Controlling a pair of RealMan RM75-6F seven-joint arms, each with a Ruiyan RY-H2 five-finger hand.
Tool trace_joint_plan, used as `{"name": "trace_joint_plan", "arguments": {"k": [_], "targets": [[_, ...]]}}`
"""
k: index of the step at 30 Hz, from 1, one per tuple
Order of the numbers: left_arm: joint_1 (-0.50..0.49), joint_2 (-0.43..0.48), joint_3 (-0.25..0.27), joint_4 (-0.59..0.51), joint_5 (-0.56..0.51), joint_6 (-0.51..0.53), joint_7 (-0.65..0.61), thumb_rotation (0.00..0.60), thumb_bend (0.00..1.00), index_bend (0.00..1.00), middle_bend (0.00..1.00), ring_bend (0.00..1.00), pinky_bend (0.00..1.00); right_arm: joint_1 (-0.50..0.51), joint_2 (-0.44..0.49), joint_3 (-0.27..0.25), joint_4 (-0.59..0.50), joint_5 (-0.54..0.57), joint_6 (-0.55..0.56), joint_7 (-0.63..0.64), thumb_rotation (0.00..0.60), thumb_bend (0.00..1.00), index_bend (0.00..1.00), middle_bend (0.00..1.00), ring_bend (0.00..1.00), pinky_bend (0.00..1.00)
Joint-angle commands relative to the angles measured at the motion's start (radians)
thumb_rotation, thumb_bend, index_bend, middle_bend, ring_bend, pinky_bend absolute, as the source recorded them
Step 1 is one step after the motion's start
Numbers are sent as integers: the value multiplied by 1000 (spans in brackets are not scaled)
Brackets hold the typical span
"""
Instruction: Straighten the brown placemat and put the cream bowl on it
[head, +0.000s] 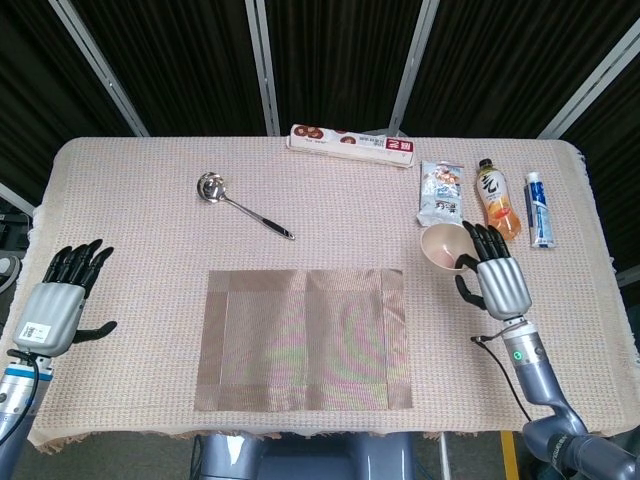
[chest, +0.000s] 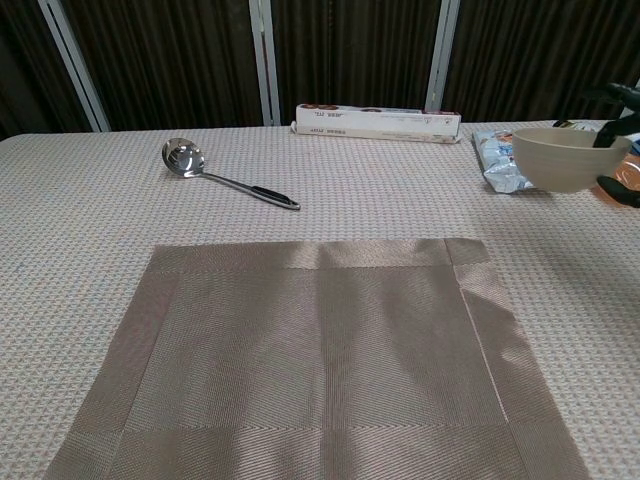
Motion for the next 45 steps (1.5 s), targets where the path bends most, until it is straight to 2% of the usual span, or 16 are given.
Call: {"name": "trace_joint_plan", "arguments": {"k": [1, 6, 12, 16, 23, 27, 36, 38, 39, 40, 42, 43, 45], "targets": [[2, 2, -1, 0, 3, -2, -5, 600, 0, 0, 0, 0, 0, 32, 52, -19, -101, -90, 45, -25, 600, 429, 724, 0, 0, 0], [4, 4, -5, 3, 8, -8, -13, 600, 0, 0, 0, 0, 0, 115, 89, -50, -223, -194, -12, -52, 600, 429, 728, 0, 0, 0], [7, 6, -12, 9, 0, -16, -20, 600, 0, 0, 0, 0, 0, 210, 71, -39, -297, -225, -115, -102, 600, 429, 743, 6, 0, 0], [8, 7, -17, 14, -9, -22, -24, 600, 0, 0, 0, 0, 0, 269, 54, -48, -328, -243, -190, -83, 600, 428, 766, 6, 0, 0], [12, 9, -24, 21, -21, -27, -31, 600, 0, 0, 0, 0, 0, 343, -31, -58, -294, -280, -258, -115, 600, 429, 785, 14, 0, 0], [13, 8, -27, 27, -29, -34, -35, 600, 0, 0, 0, 0, 0, 361, -85, -67, -251, -294, -258, -130, 600, 428, 839, 14, 0, 0], [14, 5, -31, 29, -33, -42, -35, 600, 0, 0, 0, 0, 0, 377, -171, -88, -162, -293, -261, -144, 600, 412, 828, 13, 0, 0], [15, 5, -31, 27, -33, -43, -34, 600, 0, 0, 0, 0, 0, 375, -184, -91, -153, -286, -261, -147, 600, 359, 719, 6, 0, 0], [15, 4, -31, 27, -33, -44, -33, 600, 0, 0, 0, 0, 0, 374, -190, -92, -149, -281, -264, -151, 600, 292, 584, 2, 0, 0], [15, 4, -31, 27, -32, -46, -33, 600, 0, 0, 0, 0, 0, 373, -194, -93, -146, -277, -267, -155, 600, 204, 376, 0, 0, 0], [16, 4, -31, 26, -31, -46, -32, 600, 0, 0, 0, 0, 0, 373, -195, -100, -144, -267, -285, -176, 600, 66, 91, 0, 0, 0], [17, 5, -31, 25, -30, -45, -32, 600, 0, 0, 0, 0, 0, 374, -191, -106, -145, -267, -294, -192, 600, 32, 23, 0, 0, 0], [19, 6, -32, 24, -28, -43, -33, 600, 0, 0, 0, 0, 0, 372, -179, -110, -155, -265, -299, -221, 600, 0, 0, 0, 0, 0]]}}
